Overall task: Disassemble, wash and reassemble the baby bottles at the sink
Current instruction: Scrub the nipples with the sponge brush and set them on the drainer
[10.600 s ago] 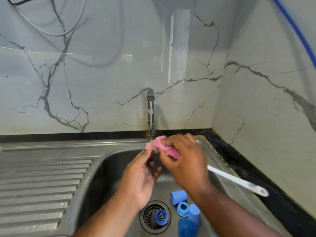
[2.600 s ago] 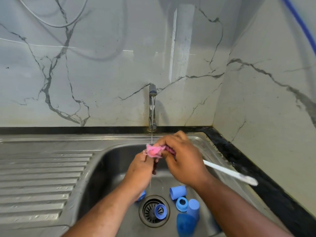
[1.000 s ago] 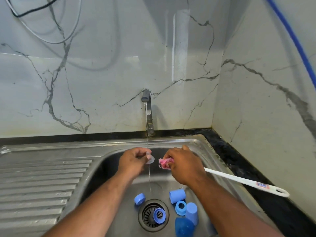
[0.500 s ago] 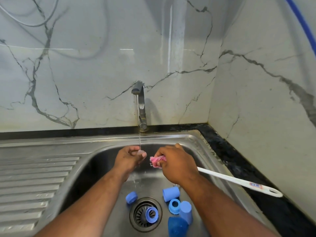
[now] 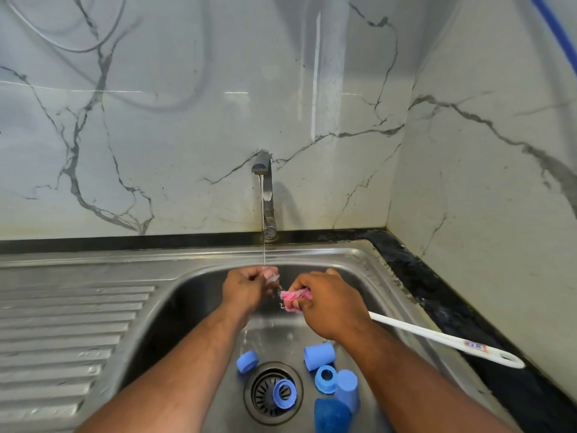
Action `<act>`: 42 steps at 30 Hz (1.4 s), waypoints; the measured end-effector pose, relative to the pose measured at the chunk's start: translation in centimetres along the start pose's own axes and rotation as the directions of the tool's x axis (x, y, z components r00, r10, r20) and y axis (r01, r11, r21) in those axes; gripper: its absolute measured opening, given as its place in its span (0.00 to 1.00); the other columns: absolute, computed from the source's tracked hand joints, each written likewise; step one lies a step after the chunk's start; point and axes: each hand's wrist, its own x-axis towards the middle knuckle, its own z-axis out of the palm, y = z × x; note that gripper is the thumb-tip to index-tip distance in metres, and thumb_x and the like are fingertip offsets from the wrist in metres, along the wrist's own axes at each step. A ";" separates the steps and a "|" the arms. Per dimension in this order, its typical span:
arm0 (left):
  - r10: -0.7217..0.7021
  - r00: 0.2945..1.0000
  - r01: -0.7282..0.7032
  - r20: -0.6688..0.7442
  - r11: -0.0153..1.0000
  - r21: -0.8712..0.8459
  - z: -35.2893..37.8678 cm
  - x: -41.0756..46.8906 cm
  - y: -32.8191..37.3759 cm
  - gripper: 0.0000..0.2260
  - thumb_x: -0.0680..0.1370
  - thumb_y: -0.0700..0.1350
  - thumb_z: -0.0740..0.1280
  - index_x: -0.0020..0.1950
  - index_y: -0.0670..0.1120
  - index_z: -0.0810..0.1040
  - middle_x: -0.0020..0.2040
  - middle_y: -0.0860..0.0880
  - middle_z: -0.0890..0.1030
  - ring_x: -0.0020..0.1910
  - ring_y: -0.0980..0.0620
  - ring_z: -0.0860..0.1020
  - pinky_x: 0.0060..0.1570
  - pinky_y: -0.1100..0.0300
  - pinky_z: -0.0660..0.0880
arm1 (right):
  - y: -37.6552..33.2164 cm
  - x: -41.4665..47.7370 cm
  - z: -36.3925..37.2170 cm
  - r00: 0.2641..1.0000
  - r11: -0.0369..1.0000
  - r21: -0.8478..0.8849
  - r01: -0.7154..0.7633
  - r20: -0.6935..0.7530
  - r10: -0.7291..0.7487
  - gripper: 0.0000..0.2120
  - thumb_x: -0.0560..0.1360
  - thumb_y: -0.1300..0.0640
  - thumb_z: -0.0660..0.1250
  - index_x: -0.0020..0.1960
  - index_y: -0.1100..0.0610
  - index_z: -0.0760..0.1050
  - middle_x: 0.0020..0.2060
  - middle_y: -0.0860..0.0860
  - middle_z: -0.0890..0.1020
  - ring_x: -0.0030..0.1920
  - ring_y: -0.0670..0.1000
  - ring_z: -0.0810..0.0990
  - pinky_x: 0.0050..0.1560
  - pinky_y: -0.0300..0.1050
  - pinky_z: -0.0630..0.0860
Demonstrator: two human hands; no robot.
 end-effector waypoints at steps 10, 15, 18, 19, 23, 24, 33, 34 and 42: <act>0.057 0.998 -0.057 -0.017 0.998 0.007 0.2 -0.4 0.5 0.07 0.72 0.39 0.78 0.49 0.44 0.86 0.43 0.48 0.88 0.45 0.52 0.86 0.45 0.63 0.80 | 0.1 0.1 0.2 1.000 1.000 0.000 -0.011 0.015 0.011 0.08 0.79 0.53 0.68 0.56 0.41 0.78 0.45 0.38 0.74 0.54 0.44 0.69 0.45 0.43 0.69; 0.050 0.996 -0.050 -0.075 0.999 0.010 0.2 0.1 0.6 0.15 0.67 0.46 0.83 0.46 0.41 0.83 0.42 0.46 0.87 0.45 0.49 0.86 0.49 0.55 0.82 | 0.1 0.2 0.3 0.999 1.000 0.003 -0.028 0.030 0.028 0.09 0.79 0.52 0.68 0.56 0.40 0.77 0.48 0.39 0.77 0.52 0.44 0.69 0.44 0.43 0.68; 0.087 0.991 -0.083 -0.103 0.996 0.045 0.1 0.0 0.7 0.10 0.71 0.45 0.80 0.46 0.43 0.84 0.42 0.48 0.87 0.46 0.50 0.85 0.50 0.54 0.82 | 0.1 0.2 0.4 0.999 1.000 0.003 -0.023 0.031 0.023 0.09 0.79 0.52 0.68 0.56 0.40 0.77 0.46 0.38 0.76 0.52 0.44 0.68 0.44 0.43 0.68; 0.100 0.990 -0.096 -0.099 0.995 0.038 0.0 -0.1 0.7 0.07 0.72 0.43 0.79 0.47 0.43 0.85 0.42 0.48 0.87 0.46 0.51 0.85 0.52 0.55 0.82 | 0.2 0.2 0.5 0.999 1.000 0.009 -0.023 0.032 0.022 0.08 0.79 0.52 0.68 0.55 0.40 0.77 0.44 0.38 0.74 0.52 0.43 0.68 0.44 0.43 0.68; 0.134 0.991 -0.135 -0.014 0.990 -0.034 0.0 -0.1 1.1 0.07 0.79 0.37 0.70 0.55 0.43 0.86 0.49 0.49 0.88 0.50 0.56 0.85 0.56 0.61 0.80 | 0.2 0.2 0.6 0.999 0.999 0.021 -0.028 0.040 0.027 0.08 0.78 0.52 0.68 0.54 0.40 0.78 0.43 0.38 0.75 0.52 0.43 0.68 0.43 0.43 0.68; 0.137 0.991 -0.136 0.005 0.990 -0.044 0.1 -0.2 1.2 0.09 0.81 0.37 0.68 0.57 0.43 0.85 0.51 0.49 0.87 0.51 0.57 0.85 0.54 0.64 0.80 | 0.2 0.2 0.7 0.999 0.999 0.018 -0.028 0.042 0.027 0.07 0.78 0.51 0.68 0.54 0.40 0.78 0.44 0.39 0.76 0.52 0.43 0.69 0.43 0.43 0.68; 0.101 0.995 -0.102 -0.027 0.994 -0.033 -0.3 -0.3 1.1 0.08 0.78 0.47 0.73 0.50 0.44 0.86 0.41 0.45 0.87 0.44 0.45 0.87 0.44 0.54 0.82 | 0.2 0.1 0.8 0.998 0.999 0.020 -0.034 0.051 0.033 0.08 0.78 0.51 0.68 0.55 0.40 0.77 0.44 0.39 0.74 0.52 0.44 0.70 0.45 0.44 0.70; 0.105 0.994 -0.106 -0.035 0.994 -0.012 -0.3 -0.3 1.2 0.08 0.77 0.48 0.75 0.48 0.43 0.87 0.40 0.45 0.87 0.43 0.45 0.87 0.41 0.55 0.81 | 0.2 0.1 0.9 0.998 0.999 0.022 -0.034 0.053 0.033 0.07 0.79 0.51 0.68 0.54 0.39 0.77 0.44 0.39 0.75 0.52 0.44 0.70 0.45 0.43 0.69; 0.102 0.988 -0.096 -0.117 0.994 0.056 0.0 -1.2 2.1 0.15 0.71 0.53 0.79 0.40 0.44 0.79 0.33 0.50 0.82 0.35 0.53 0.81 0.38 0.57 0.79 | 0.3 0.1 1.0 0.997 0.998 0.039 -0.043 0.063 0.040 0.07 0.79 0.51 0.68 0.53 0.39 0.77 0.42 0.38 0.73 0.51 0.43 0.71 0.44 0.43 0.69</act>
